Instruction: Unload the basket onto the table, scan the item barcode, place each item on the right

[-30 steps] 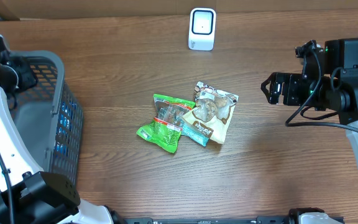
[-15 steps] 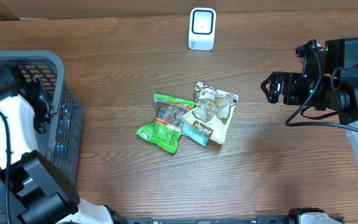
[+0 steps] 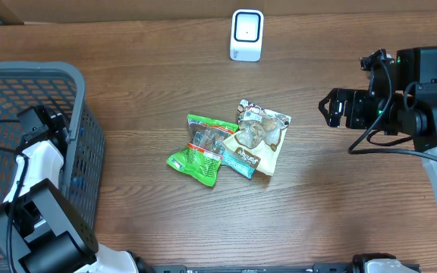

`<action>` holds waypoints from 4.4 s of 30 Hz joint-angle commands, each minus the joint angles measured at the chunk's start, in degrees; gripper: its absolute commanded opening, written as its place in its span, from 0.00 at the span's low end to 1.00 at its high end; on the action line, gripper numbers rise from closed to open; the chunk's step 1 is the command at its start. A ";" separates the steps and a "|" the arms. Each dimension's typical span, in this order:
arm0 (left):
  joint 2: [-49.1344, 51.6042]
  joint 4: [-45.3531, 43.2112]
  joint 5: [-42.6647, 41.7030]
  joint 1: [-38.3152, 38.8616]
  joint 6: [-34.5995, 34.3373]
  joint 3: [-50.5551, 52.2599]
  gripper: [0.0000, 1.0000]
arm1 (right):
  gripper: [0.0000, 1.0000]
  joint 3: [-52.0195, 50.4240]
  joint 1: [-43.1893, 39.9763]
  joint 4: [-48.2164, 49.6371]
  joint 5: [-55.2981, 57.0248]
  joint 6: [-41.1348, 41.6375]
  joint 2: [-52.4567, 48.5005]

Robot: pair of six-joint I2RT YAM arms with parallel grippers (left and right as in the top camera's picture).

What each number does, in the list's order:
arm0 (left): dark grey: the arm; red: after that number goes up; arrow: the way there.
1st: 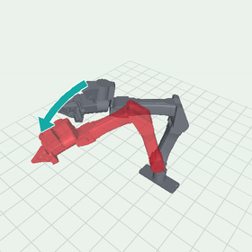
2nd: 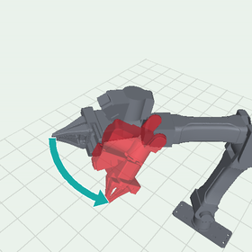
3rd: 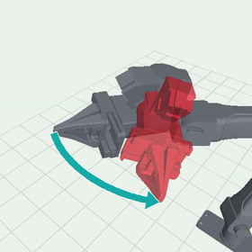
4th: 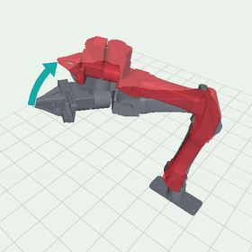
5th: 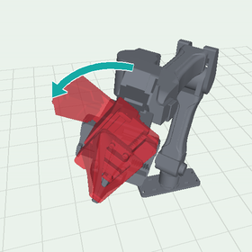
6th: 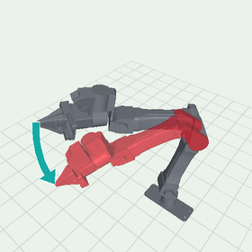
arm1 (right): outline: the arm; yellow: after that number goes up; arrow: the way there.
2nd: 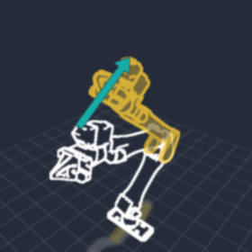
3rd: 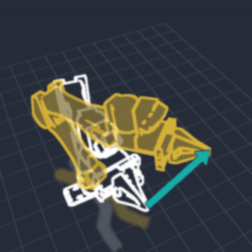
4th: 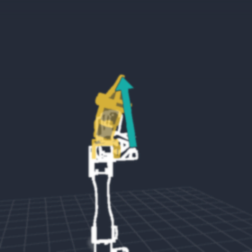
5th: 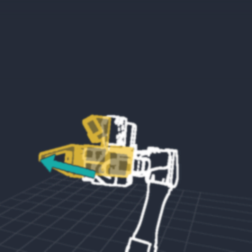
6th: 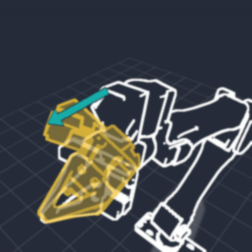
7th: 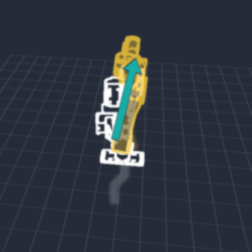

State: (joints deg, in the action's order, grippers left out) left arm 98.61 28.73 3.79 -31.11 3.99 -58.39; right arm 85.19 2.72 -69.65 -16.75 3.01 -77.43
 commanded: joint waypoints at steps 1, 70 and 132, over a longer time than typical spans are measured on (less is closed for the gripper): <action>1.25 2.89 2.60 0.15 0.96 0.17 0.04 | 1.00 1.01 -0.17 0.22 -0.52 -0.02 -0.07; 0.90 8.83 -26.43 55.80 -21.84 -19.61 0.82 | 1.00 0.17 -0.11 2.51 -7.85 1.73 -0.68; 0.33 34.47 -13.44 40.79 -16.85 -46.82 1.00 | 0.04 3.39 21.29 8.07 -15.43 13.27 -24.74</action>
State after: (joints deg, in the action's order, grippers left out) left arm 99.22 63.26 -10.37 9.72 -14.39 -104.29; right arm 86.35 27.49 -61.14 -18.44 25.87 -106.78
